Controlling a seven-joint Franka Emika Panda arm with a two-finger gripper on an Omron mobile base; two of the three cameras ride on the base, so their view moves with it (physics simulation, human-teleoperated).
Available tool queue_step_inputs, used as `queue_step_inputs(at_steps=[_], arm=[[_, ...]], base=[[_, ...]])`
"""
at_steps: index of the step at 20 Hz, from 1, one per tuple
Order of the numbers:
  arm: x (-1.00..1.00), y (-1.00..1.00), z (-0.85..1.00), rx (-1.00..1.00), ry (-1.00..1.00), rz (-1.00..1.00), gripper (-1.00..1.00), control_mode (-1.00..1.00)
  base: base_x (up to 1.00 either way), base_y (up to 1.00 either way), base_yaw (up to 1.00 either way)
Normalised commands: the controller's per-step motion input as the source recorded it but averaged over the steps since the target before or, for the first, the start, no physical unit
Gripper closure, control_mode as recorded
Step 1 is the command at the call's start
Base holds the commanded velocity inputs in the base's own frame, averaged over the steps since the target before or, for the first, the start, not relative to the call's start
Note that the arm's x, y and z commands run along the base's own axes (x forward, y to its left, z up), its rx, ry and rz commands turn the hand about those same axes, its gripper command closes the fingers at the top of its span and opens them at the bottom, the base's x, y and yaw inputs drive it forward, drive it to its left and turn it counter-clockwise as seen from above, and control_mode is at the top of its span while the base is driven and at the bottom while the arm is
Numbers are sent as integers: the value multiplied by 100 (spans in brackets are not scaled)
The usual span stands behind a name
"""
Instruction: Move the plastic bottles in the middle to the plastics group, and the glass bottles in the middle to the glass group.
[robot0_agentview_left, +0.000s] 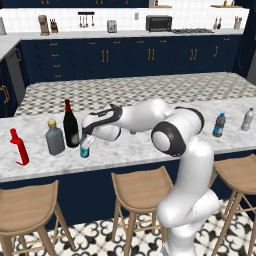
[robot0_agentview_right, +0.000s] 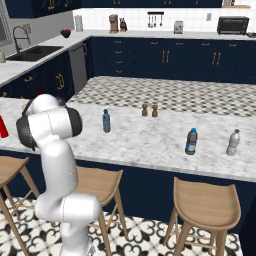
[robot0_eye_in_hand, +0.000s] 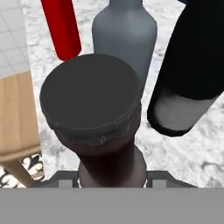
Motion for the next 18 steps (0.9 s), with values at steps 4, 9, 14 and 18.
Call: queue_step_inputs(at_steps=[4,9,14,18], arm=[[18,57,0,0,0,1,100,-100],[24,28,0,0,0,0,100,-100],[20,16,0,0,0,0,100,-100],[12,9,-16,0,0,0,100,-100]], base=[[0,0,0],[0,0,0],[0,0,0],[0,0,0]])
